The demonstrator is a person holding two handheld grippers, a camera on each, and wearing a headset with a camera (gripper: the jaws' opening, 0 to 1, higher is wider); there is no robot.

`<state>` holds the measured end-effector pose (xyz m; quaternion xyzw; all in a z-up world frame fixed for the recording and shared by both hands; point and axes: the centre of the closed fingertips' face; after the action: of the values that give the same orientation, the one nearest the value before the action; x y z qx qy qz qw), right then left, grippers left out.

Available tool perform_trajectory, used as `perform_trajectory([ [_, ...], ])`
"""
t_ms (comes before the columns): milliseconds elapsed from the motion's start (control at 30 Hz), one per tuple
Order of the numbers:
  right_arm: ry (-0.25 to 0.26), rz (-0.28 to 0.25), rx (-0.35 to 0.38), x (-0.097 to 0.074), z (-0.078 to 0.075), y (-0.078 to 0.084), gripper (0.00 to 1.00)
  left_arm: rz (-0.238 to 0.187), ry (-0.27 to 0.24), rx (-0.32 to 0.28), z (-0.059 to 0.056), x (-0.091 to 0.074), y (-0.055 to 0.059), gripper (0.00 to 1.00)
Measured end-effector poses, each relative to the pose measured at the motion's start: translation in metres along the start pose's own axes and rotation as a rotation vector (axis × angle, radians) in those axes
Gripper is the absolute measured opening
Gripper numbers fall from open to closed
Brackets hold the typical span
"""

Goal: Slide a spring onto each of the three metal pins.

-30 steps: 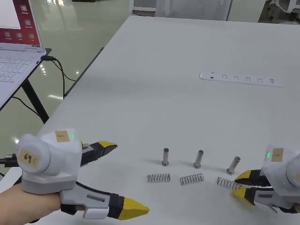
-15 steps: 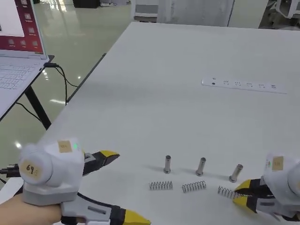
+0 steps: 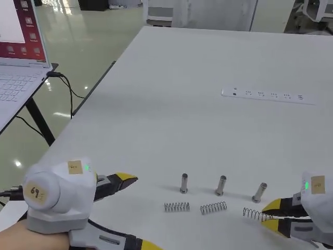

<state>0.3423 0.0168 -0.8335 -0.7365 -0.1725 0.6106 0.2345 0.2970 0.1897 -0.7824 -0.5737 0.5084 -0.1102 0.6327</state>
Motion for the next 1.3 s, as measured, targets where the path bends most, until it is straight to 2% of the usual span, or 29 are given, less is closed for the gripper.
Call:
perform_trajectory([
  [233, -0.016, -0.011, -0.054, -0.007, 0.012, -0.013, 0.08, 0.013, 0.036, 0.014, -0.010, 0.008, -0.001, 0.92],
  [600, -0.036, -0.021, -0.091, -0.011, 0.021, -0.028, 0.08, 0.008, 0.110, 0.040, -0.026, 0.028, -0.009, 0.81],
  [767, -0.047, -0.026, -0.102, -0.010, 0.025, -0.034, 0.08, 0.023, 0.156, 0.073, -0.035, 0.041, -0.012, 0.72],
  [1000, -0.058, -0.043, -0.096, -0.009, 0.031, -0.043, 0.08, 0.046, 0.185, 0.113, -0.041, 0.059, -0.013, 0.57],
  [1167, -0.067, -0.060, -0.101, -0.009, 0.036, -0.052, 0.08, 0.037, 0.231, 0.142, -0.052, 0.072, -0.022, 0.48],
  [1300, -0.075, -0.067, -0.111, -0.009, 0.040, -0.056, 0.08, 0.026, 0.249, 0.147, -0.055, 0.081, -0.026, 0.42],
])
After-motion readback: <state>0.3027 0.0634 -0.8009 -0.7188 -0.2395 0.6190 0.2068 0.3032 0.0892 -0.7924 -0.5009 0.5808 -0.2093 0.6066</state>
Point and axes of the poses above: the centre of the closed fingertips' face, and the gripper's own axes: x roughly forward along the fingers, z roughly to its left, y roughly out of its underside, and after that the axes turned 3 degrees about z, right-handed
